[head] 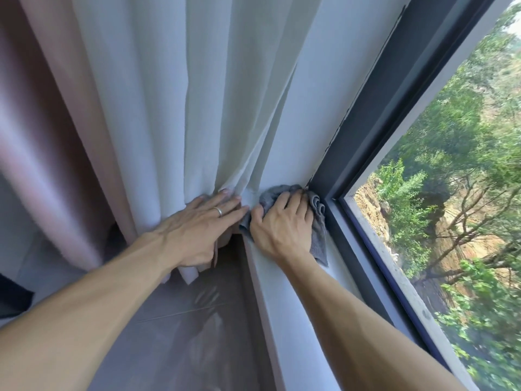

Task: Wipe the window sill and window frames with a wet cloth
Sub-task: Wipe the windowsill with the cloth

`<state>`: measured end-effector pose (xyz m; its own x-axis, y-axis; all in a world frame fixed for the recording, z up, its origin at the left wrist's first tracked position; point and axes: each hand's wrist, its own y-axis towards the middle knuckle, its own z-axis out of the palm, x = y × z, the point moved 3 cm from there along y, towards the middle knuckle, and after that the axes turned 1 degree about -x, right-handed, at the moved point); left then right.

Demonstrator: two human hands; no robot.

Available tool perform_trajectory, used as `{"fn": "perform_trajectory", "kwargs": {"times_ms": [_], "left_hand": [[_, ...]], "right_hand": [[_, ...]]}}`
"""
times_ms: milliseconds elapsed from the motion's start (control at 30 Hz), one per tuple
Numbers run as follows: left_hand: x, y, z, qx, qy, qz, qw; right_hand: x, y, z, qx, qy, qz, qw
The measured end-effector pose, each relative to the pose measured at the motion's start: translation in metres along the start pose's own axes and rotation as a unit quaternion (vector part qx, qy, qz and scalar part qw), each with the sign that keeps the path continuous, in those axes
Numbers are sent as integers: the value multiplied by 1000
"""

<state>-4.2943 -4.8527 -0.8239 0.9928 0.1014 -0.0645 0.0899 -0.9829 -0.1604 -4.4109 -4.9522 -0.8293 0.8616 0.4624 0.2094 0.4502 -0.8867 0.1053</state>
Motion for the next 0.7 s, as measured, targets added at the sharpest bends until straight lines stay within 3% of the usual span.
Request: {"fn": "perform_trajectory", "kwargs": {"times_ms": [100, 200, 400, 567, 700], "left_hand": [[19, 3, 2, -13, 28, -23, 999], [29, 9, 5, -18, 81, -23, 996], [36, 5, 6, -26, 111, -24, 993], [59, -11, 6, -14, 136, -20, 990], [69, -17, 5, -2, 116, -39, 993]], "right_hand": [[0, -42, 0, 37, -12, -144, 989], [-3, -54, 0, 63, -28, -228, 971], [21, -34, 5, 71, -36, -258, 963], [25, -49, 12, 20, -143, -299, 943], [70, 20, 20, 65, -232, -323, 915]]}}
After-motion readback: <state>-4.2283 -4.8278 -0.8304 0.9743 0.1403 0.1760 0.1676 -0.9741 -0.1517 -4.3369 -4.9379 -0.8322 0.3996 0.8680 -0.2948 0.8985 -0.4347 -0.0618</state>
